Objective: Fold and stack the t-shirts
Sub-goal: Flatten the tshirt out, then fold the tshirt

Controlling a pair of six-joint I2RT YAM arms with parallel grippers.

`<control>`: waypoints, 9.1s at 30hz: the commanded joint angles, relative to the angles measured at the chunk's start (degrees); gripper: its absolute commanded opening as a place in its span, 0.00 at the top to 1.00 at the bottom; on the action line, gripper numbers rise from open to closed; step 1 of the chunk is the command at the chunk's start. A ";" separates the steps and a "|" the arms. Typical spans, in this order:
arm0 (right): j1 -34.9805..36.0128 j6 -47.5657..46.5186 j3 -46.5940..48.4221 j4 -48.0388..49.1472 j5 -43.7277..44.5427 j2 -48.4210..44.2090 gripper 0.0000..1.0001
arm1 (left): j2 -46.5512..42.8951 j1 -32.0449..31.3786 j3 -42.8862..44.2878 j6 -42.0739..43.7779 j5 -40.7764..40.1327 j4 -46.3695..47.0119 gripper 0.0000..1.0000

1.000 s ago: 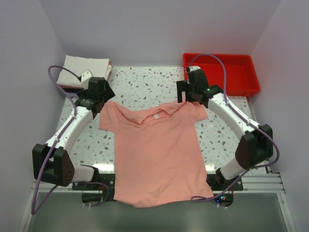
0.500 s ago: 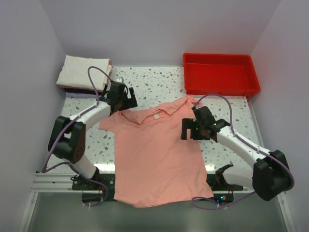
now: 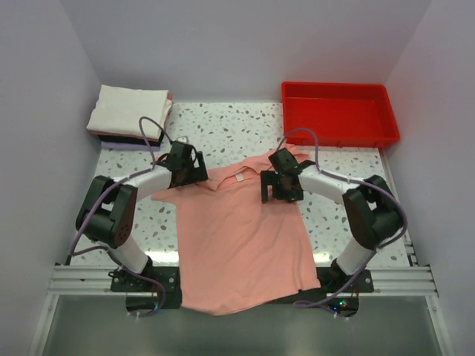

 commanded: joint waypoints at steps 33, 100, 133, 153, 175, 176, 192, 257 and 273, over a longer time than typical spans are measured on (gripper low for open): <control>5.80 -23.96 80.92 -3.03 -11.67 47.13 0.01 | -12.92 -32.54 -11.31 -20.39 1.25 1.57 0.00; -1.14 5.30 -8.89 -10.84 17.35 -34.52 0.01 | -24.00 -53.11 -15.34 -43.93 -11.23 -33.85 1.00; -4.57 36.86 -30.44 -16.49 24.03 -45.98 0.43 | -46.15 -53.02 -17.98 -44.37 -22.04 -39.31 1.00; -5.01 32.91 -34.04 -7.08 20.33 -43.67 0.84 | -47.56 -53.02 -17.19 -46.48 -23.71 -41.07 1.00; -5.10 1.36 -12.43 18.48 28.50 -47.37 1.00 | -42.03 -36.07 3.54 -15.94 -40.05 -21.21 1.00; -5.01 0.66 -9.64 20.67 28.94 -47.37 1.00 | -41.50 -34.84 5.64 -14.07 -41.11 -19.99 1.00; -5.01 -14.55 22.10 23.86 25.70 -47.90 1.00 | -46.24 -34.13 40.09 21.01 -40.25 -0.81 1.00; -19.25 -6.03 10.08 24.04 25.61 -1.22 1.00 | 2.55 3.84 15.34 2.92 -16.25 14.30 1.00; -19.69 -9.72 8.32 15.43 27.10 -10.10 1.00 | -18.19 3.93 0.05 -8.51 -12.73 2.00 1.00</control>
